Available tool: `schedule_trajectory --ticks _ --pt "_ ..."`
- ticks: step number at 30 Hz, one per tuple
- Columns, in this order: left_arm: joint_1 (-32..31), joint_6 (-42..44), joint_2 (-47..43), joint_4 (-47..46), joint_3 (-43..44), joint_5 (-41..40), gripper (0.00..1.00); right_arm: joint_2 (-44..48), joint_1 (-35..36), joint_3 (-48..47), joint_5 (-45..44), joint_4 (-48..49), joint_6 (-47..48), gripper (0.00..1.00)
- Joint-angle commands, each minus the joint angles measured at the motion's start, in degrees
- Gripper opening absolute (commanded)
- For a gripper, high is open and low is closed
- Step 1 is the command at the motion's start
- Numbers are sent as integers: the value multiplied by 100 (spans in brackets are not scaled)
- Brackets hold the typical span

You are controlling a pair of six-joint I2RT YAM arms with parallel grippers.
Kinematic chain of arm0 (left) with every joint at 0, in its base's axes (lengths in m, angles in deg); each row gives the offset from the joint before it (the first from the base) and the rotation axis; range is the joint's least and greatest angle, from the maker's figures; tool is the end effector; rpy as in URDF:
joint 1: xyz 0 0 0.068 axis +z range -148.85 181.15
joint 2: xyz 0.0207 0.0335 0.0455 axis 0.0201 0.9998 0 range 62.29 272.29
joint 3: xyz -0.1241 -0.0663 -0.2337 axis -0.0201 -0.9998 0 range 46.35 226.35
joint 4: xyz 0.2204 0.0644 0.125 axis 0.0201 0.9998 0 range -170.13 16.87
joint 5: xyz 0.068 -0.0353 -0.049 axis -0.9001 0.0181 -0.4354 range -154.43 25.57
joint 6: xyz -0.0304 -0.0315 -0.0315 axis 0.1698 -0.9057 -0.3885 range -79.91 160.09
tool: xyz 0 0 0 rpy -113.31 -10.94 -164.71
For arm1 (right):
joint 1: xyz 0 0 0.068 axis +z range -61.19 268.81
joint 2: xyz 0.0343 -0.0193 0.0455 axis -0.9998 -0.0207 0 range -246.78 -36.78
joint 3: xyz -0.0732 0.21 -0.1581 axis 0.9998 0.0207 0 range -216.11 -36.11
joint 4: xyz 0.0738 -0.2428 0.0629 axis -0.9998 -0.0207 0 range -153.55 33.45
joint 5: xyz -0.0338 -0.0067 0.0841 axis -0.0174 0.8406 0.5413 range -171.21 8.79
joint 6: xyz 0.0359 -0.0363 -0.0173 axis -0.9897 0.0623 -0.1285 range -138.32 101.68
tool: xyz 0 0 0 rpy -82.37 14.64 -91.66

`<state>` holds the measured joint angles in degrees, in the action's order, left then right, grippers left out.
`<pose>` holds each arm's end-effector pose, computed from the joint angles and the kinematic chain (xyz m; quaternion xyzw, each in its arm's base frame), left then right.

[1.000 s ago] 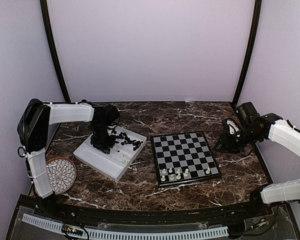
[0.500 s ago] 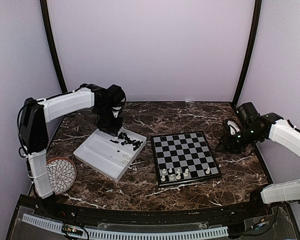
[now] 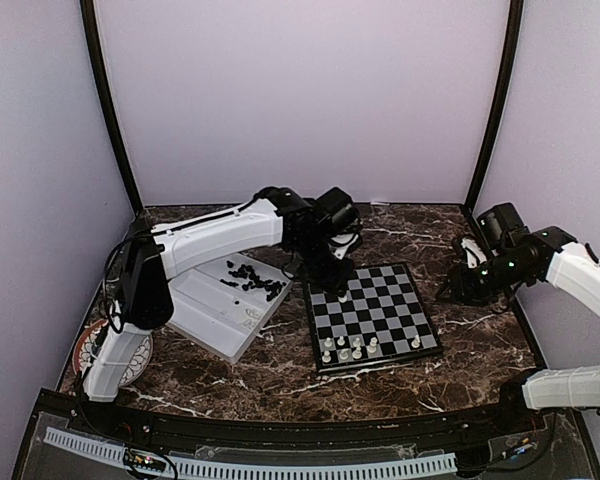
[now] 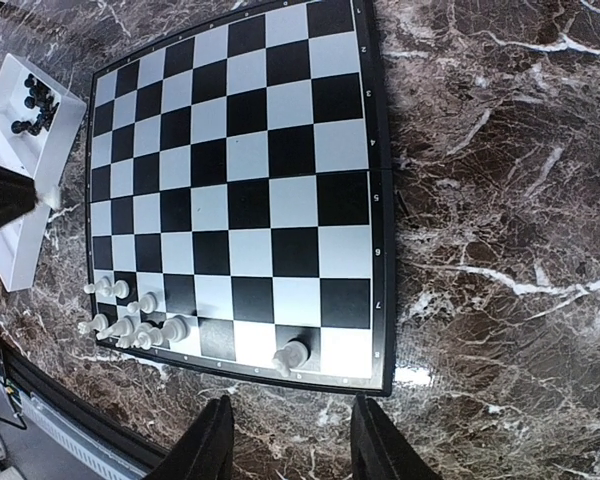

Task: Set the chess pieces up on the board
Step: Place the rook on the chessboard.

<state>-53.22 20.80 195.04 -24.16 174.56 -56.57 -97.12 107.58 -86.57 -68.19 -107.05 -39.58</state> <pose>0.2885 -0.4108 0.2527 0.3075 0.9147 -0.2053 0.1635 0.1818 0.0700 0.2656 -0.0081 0.9609 0.1899 0.2012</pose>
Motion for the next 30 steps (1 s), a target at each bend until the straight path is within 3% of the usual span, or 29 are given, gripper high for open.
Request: schedule_trajectory --ticks 1,15,18,23,30 --pt "-301 -131 388 -138 795 382 0 52 27 -56 -78 -24 23 42" --pt "-513 -507 1199 -55 989 377 3 -302 27 -100 125 98 156 42" --pt "-513 -539 1228 -139 1005 513 16 -418 22 -143 147 117 195 42" --pt "-513 -418 1035 -225 1046 633 29 -603 50 -97 266 254 212 42" --pt "-426 -195 269 322 962 -47 36 -1294 662 -459 -52 560 378 41"
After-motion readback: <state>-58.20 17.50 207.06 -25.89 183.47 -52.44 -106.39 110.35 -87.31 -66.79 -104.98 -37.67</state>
